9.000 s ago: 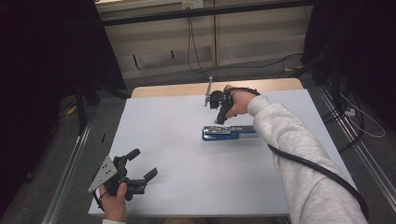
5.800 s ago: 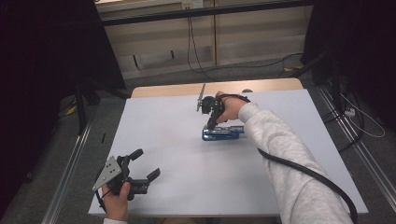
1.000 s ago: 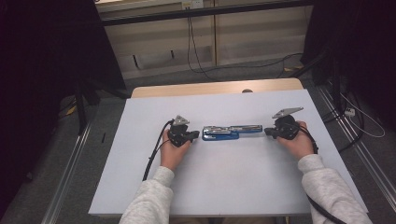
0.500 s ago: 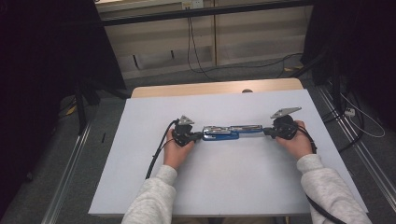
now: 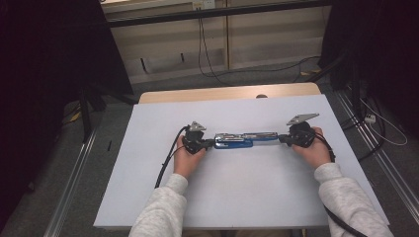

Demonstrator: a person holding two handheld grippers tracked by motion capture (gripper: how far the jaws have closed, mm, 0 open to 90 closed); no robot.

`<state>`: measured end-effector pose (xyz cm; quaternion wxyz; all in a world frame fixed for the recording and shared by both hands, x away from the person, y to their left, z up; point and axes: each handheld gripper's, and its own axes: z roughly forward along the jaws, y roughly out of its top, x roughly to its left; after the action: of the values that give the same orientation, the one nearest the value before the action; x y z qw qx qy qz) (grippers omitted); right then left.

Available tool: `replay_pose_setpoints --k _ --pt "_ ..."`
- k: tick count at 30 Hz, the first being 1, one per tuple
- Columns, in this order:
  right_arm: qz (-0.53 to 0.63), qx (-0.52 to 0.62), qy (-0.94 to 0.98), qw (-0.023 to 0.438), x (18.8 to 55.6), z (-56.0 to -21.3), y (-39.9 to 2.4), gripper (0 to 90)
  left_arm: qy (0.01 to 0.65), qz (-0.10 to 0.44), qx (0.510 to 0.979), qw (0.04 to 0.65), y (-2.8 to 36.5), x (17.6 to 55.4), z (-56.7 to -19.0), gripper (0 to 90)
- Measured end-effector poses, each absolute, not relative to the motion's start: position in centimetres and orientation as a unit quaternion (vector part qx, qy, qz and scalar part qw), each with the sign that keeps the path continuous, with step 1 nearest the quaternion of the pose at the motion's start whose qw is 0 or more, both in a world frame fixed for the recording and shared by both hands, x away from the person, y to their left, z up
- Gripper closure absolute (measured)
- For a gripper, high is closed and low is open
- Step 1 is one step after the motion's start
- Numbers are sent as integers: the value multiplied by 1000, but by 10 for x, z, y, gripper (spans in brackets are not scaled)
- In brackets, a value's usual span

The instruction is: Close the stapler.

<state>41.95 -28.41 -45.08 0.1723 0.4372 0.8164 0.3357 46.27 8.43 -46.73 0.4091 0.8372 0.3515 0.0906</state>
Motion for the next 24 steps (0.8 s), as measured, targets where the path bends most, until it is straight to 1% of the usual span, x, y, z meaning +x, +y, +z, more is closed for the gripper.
replay_pose_setpoints --k 16,18,22,24 --pt "362 439 803 177 419 -443 -287 900 346 97 844 399 84 463 -466 900" --pt "381 434 799 168 419 -441 -287 900 346 96 843 400 83 463 -467 900" --pt "368 433 803 178 419 -438 -283 900 349 96 842 400 83 463 -466 900" --pt "363 439 803 175 420 -441 -285 900 345 95 847 394 83 463 -465 900"
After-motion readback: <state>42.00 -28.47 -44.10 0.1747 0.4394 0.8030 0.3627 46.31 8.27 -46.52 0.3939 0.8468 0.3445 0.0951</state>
